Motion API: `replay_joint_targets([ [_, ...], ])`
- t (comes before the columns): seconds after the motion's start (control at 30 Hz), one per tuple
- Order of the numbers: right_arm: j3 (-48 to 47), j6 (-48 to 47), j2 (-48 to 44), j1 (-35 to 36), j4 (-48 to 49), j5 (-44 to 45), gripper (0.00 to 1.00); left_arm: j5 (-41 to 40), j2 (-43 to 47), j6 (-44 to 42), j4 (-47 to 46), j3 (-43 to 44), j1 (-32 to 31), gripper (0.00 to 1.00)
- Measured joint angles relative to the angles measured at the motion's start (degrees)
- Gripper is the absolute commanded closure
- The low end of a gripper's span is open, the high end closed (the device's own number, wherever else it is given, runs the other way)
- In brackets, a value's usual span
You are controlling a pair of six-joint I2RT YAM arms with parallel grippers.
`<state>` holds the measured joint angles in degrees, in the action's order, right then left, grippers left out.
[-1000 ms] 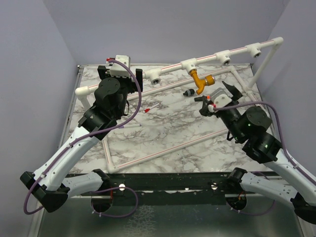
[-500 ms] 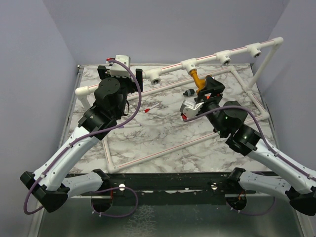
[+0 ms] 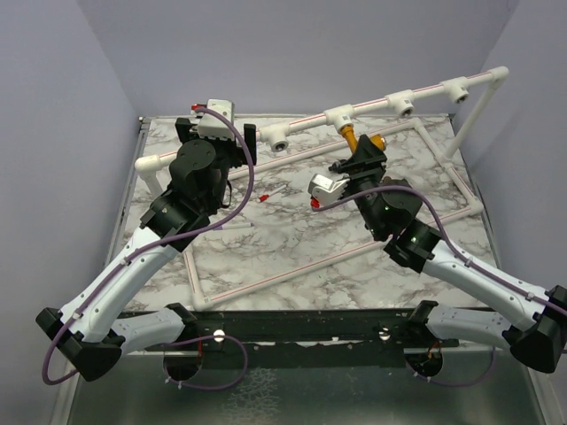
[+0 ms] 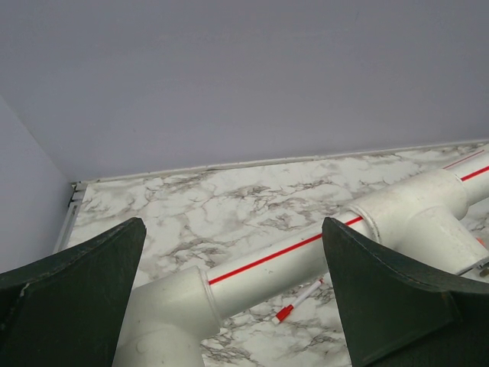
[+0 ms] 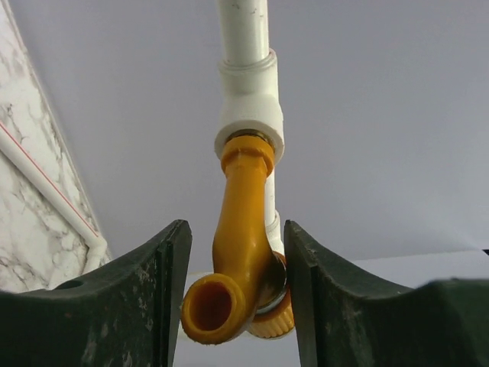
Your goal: Install the water faucets
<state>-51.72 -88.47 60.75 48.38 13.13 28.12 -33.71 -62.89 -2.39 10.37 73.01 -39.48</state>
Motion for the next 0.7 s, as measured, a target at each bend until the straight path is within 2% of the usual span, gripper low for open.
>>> replay_joint_targets([
  [0.13, 0.00, -0.20, 0.33, 0.09, 2.82, 1.31, 0.76, 0.02, 0.00, -0.02, -0.04, -0.11, -0.17, 0.01],
  [0.2, 0.09, 0.63, 0.61, 0.28, 3.08, 1.68, 0.95, 0.00, 0.00, -0.07, -0.11, -0.13, -0.28, 0.01],
  [0.23, 0.13, 1.40, 0.96, 0.42, 3.19, 2.01, 0.99, 0.00, -0.02, -0.15, -0.13, -0.13, -0.28, 0.01],
  [0.4, -0.57, 9.94, 1.46, 0.48, 4.07, 2.38, 1.00, 0.00, -0.37, -0.28, -0.20, -0.13, -0.39, 0.01],
  [0.7, -2.54, 39.54, 1.84, 0.37, 4.04, 2.56, 1.00, 0.00, -0.50, -0.55, -0.24, -0.13, -0.42, 0.01],
])
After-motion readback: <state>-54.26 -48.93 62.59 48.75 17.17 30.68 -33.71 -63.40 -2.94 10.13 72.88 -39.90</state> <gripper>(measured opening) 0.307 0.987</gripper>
